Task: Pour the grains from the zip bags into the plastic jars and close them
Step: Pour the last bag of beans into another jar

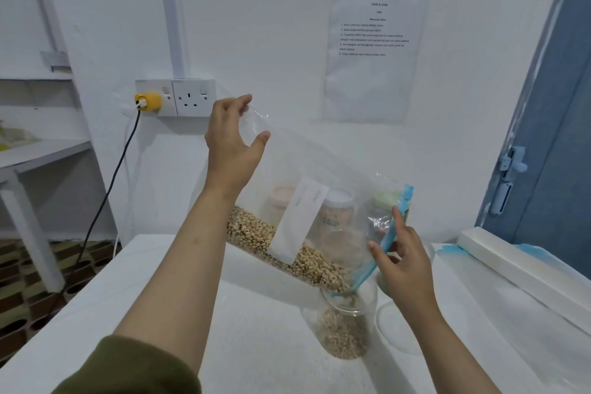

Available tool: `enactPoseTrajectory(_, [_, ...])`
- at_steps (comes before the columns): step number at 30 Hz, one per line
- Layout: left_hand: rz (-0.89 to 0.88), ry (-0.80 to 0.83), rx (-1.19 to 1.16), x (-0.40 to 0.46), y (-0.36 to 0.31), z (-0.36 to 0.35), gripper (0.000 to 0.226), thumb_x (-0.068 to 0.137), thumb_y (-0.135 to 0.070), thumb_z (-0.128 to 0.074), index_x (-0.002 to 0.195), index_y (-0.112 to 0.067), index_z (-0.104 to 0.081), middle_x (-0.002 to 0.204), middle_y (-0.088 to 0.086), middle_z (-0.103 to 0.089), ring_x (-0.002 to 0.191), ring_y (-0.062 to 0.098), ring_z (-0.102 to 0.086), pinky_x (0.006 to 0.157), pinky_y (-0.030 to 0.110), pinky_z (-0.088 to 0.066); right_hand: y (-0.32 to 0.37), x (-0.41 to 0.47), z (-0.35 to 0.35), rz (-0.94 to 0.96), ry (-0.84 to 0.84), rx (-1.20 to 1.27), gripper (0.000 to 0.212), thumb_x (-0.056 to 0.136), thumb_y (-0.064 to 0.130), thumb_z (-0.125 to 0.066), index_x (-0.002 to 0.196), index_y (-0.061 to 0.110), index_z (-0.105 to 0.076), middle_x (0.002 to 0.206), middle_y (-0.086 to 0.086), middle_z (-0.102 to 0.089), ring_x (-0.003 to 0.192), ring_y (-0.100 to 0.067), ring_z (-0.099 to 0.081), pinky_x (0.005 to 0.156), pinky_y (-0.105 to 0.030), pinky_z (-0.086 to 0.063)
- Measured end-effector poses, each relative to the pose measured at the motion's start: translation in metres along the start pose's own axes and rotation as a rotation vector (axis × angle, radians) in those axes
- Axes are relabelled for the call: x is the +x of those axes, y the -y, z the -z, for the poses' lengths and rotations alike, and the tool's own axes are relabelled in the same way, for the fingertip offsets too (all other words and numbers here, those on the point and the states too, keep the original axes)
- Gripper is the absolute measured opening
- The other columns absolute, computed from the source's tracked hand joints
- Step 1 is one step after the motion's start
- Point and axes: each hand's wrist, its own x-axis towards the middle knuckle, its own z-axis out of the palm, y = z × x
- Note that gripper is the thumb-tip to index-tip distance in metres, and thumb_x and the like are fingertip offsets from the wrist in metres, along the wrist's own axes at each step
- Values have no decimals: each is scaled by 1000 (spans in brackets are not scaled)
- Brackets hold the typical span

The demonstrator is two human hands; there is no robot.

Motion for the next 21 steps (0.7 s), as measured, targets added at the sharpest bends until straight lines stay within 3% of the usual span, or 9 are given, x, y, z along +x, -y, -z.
enactPoseTrajectory(15, [-10, -1, 0, 1, 2, -2, 57, 83, -18, -73, 135, -14, -51, 121, -8, -41, 112, 2, -46, 106, 50, -41, -2, -1, -1, -8, -9, 6, 71, 90, 17, -68, 146, 42, -32, 110, 14, -52, 109, -11, -59, 86, -12, -49])
enactPoseTrajectory(21, [3, 1, -19, 0, 1, 0, 57, 83, -19, -71, 136, -17, -50, 121, -9, -40, 109, -14, -42, 107, 53, -38, -3, -2, -1, -6, -8, -6, 72, 91, 18, -68, 148, 44, -31, 110, 13, -52, 109, -14, -59, 86, -19, -51])
